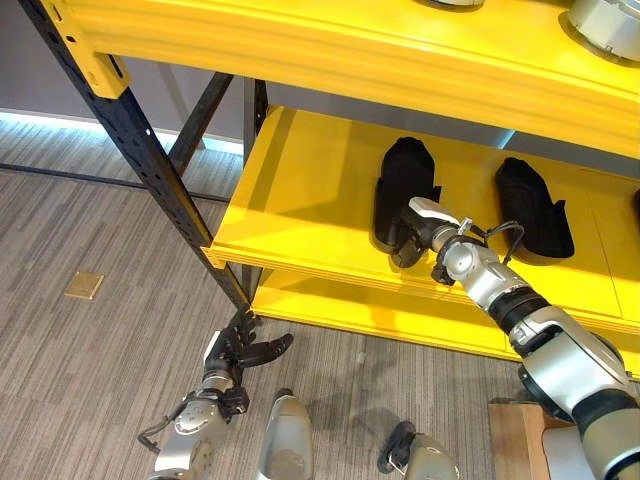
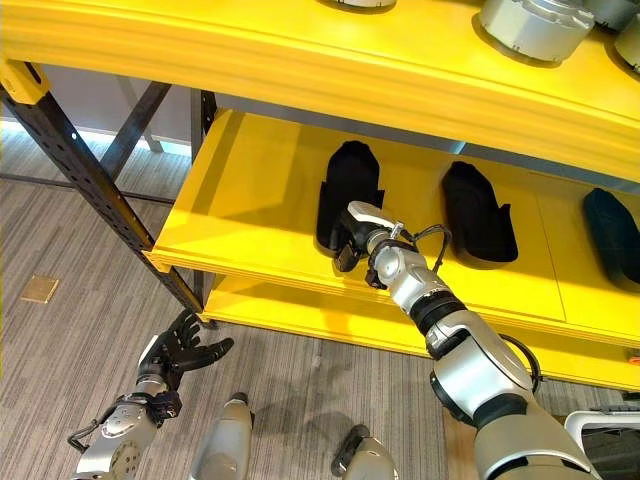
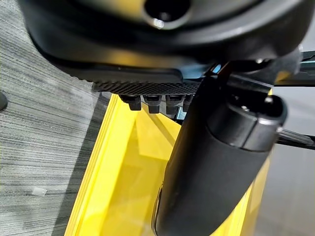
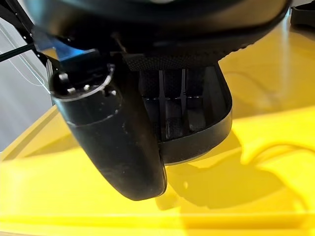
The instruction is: Move parts from the plastic box to the shelf.
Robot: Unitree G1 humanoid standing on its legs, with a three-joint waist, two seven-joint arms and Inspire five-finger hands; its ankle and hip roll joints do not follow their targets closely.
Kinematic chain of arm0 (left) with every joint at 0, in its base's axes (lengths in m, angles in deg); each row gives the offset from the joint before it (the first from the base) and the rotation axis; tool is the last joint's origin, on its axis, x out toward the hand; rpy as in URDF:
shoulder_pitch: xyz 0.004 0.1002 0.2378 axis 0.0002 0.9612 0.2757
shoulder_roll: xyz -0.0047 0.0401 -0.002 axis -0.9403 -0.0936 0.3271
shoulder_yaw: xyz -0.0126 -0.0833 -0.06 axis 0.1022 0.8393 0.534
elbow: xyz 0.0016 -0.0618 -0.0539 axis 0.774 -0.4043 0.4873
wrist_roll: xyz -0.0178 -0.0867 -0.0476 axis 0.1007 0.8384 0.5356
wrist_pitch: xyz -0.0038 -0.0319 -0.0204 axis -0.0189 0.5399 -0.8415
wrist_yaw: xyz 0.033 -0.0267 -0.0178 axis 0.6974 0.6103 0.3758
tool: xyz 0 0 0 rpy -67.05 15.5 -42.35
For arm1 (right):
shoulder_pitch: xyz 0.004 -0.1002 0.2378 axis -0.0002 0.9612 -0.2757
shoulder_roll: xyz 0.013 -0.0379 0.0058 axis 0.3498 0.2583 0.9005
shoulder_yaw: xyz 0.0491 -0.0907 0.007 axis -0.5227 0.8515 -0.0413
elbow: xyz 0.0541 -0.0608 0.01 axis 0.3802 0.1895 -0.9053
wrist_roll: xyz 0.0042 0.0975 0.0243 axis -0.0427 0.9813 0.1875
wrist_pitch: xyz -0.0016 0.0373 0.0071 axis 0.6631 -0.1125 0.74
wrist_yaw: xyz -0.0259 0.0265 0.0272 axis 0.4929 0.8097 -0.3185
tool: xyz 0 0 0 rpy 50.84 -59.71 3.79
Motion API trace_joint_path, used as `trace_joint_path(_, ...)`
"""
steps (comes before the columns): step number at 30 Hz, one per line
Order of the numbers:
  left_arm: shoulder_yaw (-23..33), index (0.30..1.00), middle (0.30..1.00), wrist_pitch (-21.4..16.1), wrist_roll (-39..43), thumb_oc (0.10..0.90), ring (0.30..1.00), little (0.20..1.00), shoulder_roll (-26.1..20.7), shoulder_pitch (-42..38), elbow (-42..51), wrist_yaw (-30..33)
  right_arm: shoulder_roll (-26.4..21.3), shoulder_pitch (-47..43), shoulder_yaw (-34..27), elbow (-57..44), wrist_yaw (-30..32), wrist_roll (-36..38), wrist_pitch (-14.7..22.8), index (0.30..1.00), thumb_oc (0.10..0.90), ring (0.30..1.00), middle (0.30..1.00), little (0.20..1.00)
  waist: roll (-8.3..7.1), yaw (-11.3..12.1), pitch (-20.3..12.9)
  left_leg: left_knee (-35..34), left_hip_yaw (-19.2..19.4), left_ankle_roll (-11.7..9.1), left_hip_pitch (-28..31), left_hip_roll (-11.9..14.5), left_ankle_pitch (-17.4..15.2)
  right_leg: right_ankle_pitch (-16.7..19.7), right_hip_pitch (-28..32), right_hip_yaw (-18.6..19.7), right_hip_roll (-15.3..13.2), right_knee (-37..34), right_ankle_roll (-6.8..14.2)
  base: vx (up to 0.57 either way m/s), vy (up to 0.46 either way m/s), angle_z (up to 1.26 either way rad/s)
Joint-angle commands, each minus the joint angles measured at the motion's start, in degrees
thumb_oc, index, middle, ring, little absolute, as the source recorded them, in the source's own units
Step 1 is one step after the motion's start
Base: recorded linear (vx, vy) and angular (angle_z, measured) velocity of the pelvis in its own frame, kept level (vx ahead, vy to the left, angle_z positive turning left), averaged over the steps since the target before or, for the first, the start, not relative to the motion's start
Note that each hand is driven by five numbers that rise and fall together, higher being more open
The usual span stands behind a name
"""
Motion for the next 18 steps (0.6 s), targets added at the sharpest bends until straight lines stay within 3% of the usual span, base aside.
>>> trace_joint_path(1, -0.41, 1.000, 1.000, -6.25, 0.59, 0.900, 1.000, 1.000, -3.57, -1.23, 6.36, -1.39, -4.33, -10.89, -1.17, 0.42, 4.69, -1.51, 1.93, 0.300, 0.400, 0.300, 0.300, 0.300, -0.10, 0.14, -2.03, -0.90, 0.29, 2.08, 1.72, -0.37, 0.20, 1.45, 1.35, 5.82, 1.05, 2.02, 1.29, 0.00, 0.000, 0.00)
trace_joint_path(18, -0.53, 1.000, 1.000, -6.13, 0.33, 0.900, 1.000, 1.000, -3.78, -1.67, 6.76, -1.20, -7.67, -12.29, -1.02, 0.35, 5.24, -1.32, 1.93, 0.300, 0.400, 0.300, 0.300, 0.300, 0.04, 0.19, -0.43, -0.86, -0.30, 2.17, 1.54, -0.35, 0.13, 0.81, 0.70, 5.44, 0.74, 3.48, 1.23, 0.00, -0.004, 0.00)
